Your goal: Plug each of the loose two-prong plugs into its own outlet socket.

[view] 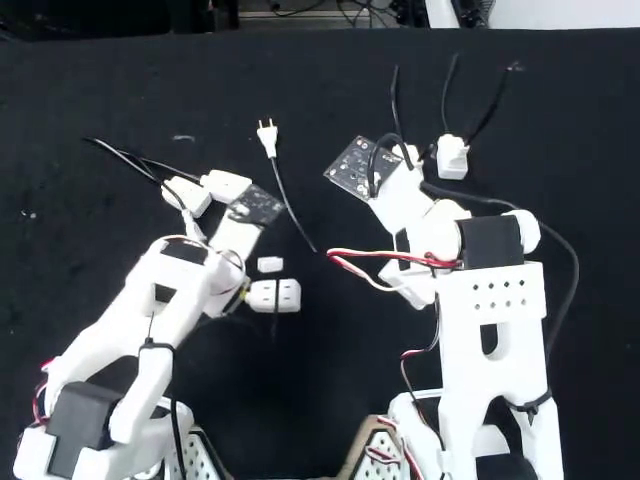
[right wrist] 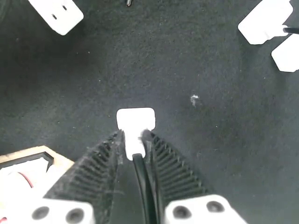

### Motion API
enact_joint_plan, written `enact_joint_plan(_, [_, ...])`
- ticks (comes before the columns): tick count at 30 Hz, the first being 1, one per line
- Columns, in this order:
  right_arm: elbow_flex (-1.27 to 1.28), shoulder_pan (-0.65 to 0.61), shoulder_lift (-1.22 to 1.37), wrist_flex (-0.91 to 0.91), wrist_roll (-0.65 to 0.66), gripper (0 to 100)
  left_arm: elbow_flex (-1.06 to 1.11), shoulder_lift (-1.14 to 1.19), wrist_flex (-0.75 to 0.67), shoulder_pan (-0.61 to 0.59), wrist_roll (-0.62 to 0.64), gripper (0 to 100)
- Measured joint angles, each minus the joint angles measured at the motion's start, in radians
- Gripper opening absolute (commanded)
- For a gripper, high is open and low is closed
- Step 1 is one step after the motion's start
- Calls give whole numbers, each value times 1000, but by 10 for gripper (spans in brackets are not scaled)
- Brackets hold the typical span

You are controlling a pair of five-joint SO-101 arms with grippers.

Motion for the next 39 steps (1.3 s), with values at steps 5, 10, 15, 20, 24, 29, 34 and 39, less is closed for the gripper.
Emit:
enact_joint_plan(5, [0,-20,0,0,0,11,-28,3,69,58,0,113])
enact_joint_plan(10, [0,-91,0,0,0,11,-58,5,124,68,2,113])
enact_joint_plan(15, [34,-133,0,-9,0,11,-120,5,158,-41,46,113])
enact_joint_plan(20, [181,-226,0,-114,0,11,-186,6,160,-187,123,113])
enact_joint_plan(24, [310,-308,0,-219,0,11,-227,17,160,-315,173,113])
enact_joint_plan(29, [319,-371,0,-238,0,11,-244,20,87,-477,295,113])
enact_joint_plan(34, [319,-410,0,-235,5,11,-140,18,-163,-612,416,113])
enact_joint_plan(39, [219,-448,69,-160,78,11,-41,20,-353,-677,568,113])
